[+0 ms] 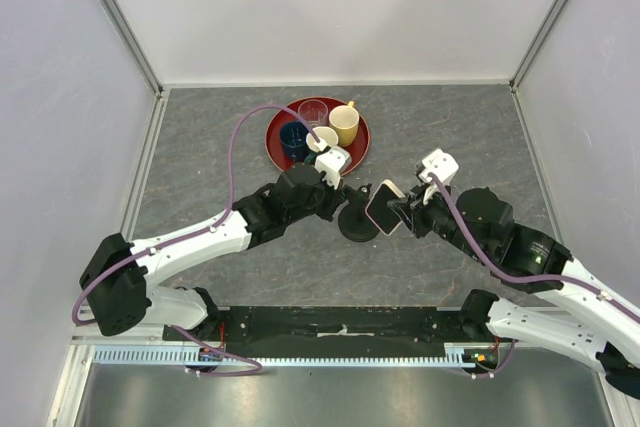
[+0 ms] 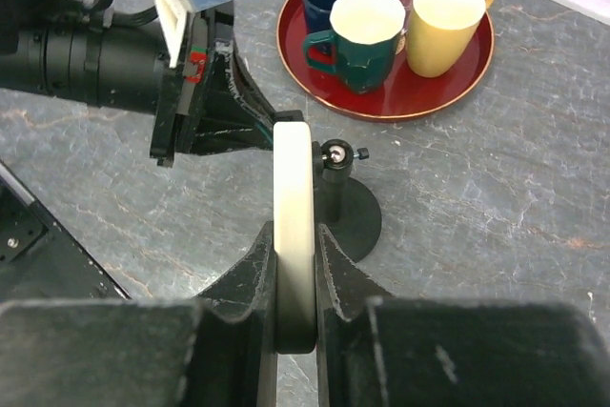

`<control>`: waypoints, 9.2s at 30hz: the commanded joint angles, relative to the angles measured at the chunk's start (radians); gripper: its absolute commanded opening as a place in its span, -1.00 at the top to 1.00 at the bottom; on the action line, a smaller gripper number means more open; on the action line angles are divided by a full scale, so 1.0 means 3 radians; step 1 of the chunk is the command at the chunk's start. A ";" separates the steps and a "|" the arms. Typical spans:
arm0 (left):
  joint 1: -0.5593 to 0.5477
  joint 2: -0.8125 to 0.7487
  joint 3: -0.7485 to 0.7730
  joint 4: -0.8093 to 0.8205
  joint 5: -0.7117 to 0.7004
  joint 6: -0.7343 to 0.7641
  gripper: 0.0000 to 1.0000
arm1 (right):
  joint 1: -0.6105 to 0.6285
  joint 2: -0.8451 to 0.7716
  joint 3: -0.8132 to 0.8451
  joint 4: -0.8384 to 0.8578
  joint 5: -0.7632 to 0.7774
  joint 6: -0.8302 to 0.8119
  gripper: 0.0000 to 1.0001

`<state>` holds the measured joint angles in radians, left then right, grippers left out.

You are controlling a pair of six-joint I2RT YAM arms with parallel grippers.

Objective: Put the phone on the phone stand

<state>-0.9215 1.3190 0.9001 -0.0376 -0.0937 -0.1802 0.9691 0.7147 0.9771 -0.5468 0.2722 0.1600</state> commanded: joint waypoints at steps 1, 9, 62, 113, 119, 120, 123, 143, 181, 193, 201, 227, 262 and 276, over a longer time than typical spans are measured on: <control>-0.0017 -0.0137 0.0037 0.0217 0.0082 0.0238 0.95 | 0.0006 -0.0025 0.0010 0.0340 -0.0497 -0.0339 1.00; -0.0012 -0.0265 -0.0024 0.0192 0.0398 0.0447 0.95 | 0.0006 0.0302 -0.0097 0.0810 -0.1596 -0.0941 1.00; 0.0264 -0.0361 -0.0070 0.0007 0.1097 0.0633 0.95 | -0.1553 0.1141 -0.0455 0.1542 -0.3628 -0.2007 1.00; -0.0273 -0.1339 -0.0393 -0.0304 -0.2295 0.0079 0.91 | 0.0651 0.1903 0.0261 0.0308 0.2483 0.0725 1.00; -0.0273 -0.1410 -0.0448 -0.0151 -0.2112 0.0145 0.64 | 0.0625 0.1694 0.0102 0.0559 0.2080 0.0597 1.00; -0.0273 -0.1456 -0.0474 -0.0095 -0.1990 0.0161 0.59 | 0.0625 0.1663 0.0097 0.0570 0.2049 0.0597 1.00; -0.0273 -0.1482 -0.0510 -0.0018 -0.1841 0.0166 0.47 | 0.0604 0.1560 0.0107 0.0529 0.1926 0.0586 0.86; -0.0012 -0.1078 -0.0489 0.0339 0.1252 0.0840 -0.37 | -0.0341 0.0588 -0.0297 0.0683 -0.1320 -0.0717 1.00; 0.0857 0.0246 -0.0418 0.1705 0.3416 0.1250 -0.24 | -0.0940 0.0895 -0.0184 0.0580 -0.2462 -0.1219 1.00; 0.0842 0.0369 -0.0331 0.1481 0.3595 0.1321 -0.05 | -0.0940 0.0865 -0.0184 0.0555 -0.2416 -0.1224 1.00; 0.0852 0.0364 -0.0224 0.1036 0.3569 0.1613 0.04 | -0.0940 0.0768 -0.0215 0.0555 -0.2201 -0.1188 1.00; 0.0903 0.0043 -0.0096 0.1123 0.2894 0.1158 -0.83 | -0.0940 0.0890 -0.0583 0.1204 -0.1362 -0.0324 1.00; 0.0939 -0.1191 -0.0474 0.1511 0.0916 0.0202 -0.75 | -0.1671 0.2158 0.0792 0.0330 -0.3924 -0.1673 1.00; 0.0939 -0.1073 -0.0444 0.1521 0.1110 0.0146 -0.74 | -0.1942 0.2567 0.0941 -0.0125 -0.4349 -0.2051 0.98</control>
<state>-0.6411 0.9848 0.7517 0.3702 0.2203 -0.1051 0.3824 1.4372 1.2144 -0.4988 -0.9848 -0.3862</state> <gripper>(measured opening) 0.873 0.211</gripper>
